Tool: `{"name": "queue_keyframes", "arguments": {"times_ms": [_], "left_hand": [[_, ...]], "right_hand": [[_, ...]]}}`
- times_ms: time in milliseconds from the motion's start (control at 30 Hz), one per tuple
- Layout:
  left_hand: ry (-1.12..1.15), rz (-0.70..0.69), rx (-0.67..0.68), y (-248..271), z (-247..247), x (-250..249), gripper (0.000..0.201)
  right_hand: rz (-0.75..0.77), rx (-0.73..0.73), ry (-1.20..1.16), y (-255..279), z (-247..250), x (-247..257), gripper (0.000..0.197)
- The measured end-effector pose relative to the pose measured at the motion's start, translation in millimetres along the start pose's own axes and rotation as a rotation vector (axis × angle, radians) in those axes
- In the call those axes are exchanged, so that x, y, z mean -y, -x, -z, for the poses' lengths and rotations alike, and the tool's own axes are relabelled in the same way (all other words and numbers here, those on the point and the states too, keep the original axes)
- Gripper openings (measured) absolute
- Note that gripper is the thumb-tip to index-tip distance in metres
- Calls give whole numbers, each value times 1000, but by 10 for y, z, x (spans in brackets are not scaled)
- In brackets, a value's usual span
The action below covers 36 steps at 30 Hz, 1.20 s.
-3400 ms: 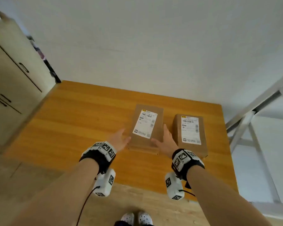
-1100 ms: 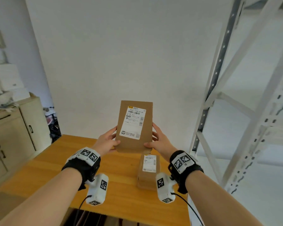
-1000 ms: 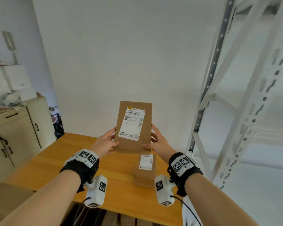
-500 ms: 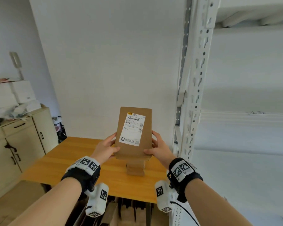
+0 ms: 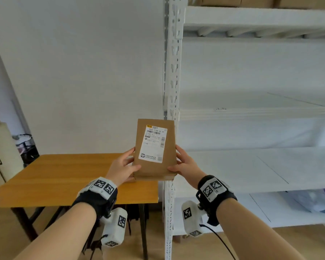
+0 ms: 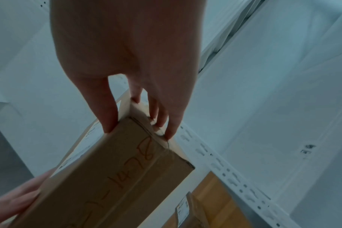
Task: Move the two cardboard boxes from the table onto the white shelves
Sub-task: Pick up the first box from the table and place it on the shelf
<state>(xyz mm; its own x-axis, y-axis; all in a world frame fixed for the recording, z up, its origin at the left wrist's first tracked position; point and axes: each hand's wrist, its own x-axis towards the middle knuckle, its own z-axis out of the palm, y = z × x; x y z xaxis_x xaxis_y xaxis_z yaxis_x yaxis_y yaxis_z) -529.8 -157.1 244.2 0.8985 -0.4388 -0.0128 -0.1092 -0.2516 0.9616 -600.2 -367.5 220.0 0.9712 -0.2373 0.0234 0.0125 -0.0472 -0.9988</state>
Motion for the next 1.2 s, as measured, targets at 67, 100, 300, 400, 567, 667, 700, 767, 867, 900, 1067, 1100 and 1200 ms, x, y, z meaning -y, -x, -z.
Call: {"name": "queue_keyframes", "arguments": {"times_ms": [67, 100, 300, 400, 567, 667, 700, 767, 867, 900, 1067, 1100, 1200], "left_hand": [[27, -17, 13, 78, -164, -96, 73], [41, -28, 22, 108, -255, -157, 72], [56, -134, 9, 151, -854, -612, 62], [101, -174, 8, 73, -1217, -870, 58], [164, -161, 40, -131, -1841, -1317, 65], [186, -152, 73, -250, -2117, -1569, 70], [191, -150, 80, -289, -2180, -1651, 70], [194, -151, 89, -375, -2263, -1825, 71], [171, -161, 95, -555, -2336, -2105, 71], [158, -170, 93, -628, -2349, -2186, 71], [144, -202, 43, -1041, -2320, -2463, 68], [146, -204, 38, -1144, -2301, -2504, 68], [132, -210, 8, -1441, -2241, -2604, 63]], "right_hand": [[18, -30, -3, 164, 191, 53, 87], [29, -45, -11, 233, 296, 92, 87], [95, -113, -104, 512, 1005, 318, 75], [153, -106, -97, 582, 1434, 489, 79], [207, -49, -29, 618, 2206, 828, 81], [229, -4, 1, 574, 2614, 1037, 78], [236, 9, 14, 545, 2725, 1109, 77], [256, 12, 33, 455, 2896, 1246, 75], [256, -31, -4, 240, 3101, 1443, 74], [253, -43, -17, 163, 3154, 1507, 73], [267, -36, -63, -264, 3277, 1761, 66], [265, -41, -57, -389, 3289, 1799, 66], [242, -59, -52, -759, 3294, 1896, 65]]}}
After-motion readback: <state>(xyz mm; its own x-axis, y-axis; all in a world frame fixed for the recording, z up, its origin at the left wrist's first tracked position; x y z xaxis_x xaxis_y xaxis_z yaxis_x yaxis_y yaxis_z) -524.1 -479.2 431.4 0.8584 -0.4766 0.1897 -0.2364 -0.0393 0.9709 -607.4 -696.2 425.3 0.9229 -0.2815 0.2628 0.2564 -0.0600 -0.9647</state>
